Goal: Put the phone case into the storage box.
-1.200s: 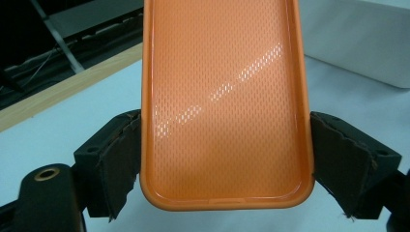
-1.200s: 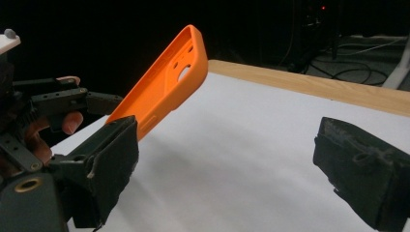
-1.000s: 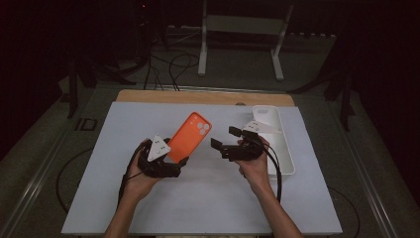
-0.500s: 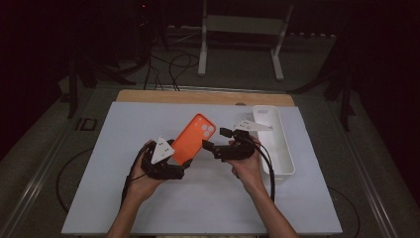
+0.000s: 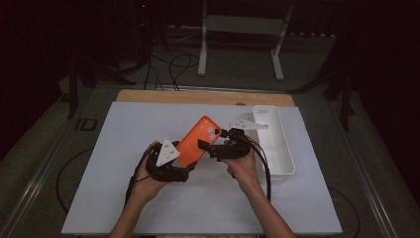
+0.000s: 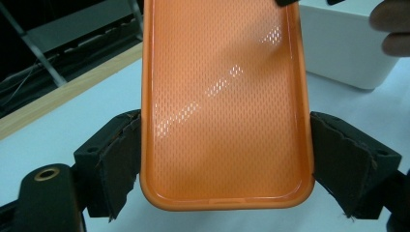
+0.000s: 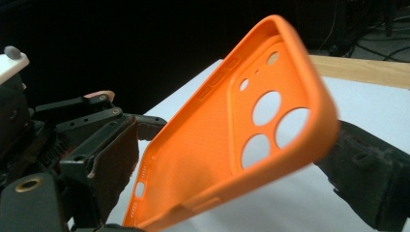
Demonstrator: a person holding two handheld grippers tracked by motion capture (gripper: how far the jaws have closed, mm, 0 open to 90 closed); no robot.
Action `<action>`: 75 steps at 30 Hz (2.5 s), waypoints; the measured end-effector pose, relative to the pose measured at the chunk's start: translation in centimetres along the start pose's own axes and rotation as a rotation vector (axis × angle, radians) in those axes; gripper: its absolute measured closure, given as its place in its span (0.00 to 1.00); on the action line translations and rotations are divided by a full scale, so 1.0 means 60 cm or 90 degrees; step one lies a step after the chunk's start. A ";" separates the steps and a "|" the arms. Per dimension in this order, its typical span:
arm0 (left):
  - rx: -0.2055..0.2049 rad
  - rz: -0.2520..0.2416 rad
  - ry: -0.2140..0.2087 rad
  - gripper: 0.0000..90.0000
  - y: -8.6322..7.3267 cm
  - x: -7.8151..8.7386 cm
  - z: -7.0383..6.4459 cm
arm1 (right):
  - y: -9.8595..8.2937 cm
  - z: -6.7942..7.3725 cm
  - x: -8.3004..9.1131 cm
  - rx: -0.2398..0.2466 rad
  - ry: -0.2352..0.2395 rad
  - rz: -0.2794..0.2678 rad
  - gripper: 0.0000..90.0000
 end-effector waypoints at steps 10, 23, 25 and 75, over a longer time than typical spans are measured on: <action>-0.006 -0.007 -0.007 0.18 0.008 -0.002 -0.009 | -0.005 0.001 -0.003 -0.039 0.005 0.015 0.35; 0.010 -0.004 -0.016 0.18 0.001 -0.012 -0.014 | -0.019 0.007 -0.012 -0.097 0.022 0.052 0.80; 0.009 0.001 -0.016 0.18 -0.001 -0.014 -0.014 | -0.021 0.007 -0.012 -0.106 0.025 0.057 0.86; 0.068 0.001 -0.042 0.04 -0.008 -0.016 -0.006 | -0.016 0.015 0.008 -0.047 -0.018 0.053 0.96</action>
Point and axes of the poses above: each handheld gripper's, and its own axes: x roughly backward along the jaws, y roughly out of its top, z roughly to its left, the point moved 10 cm from there along -x, roughly forward along the jaws, and after that the axes turned 11 degrees about -x, right-handed, at the moved point
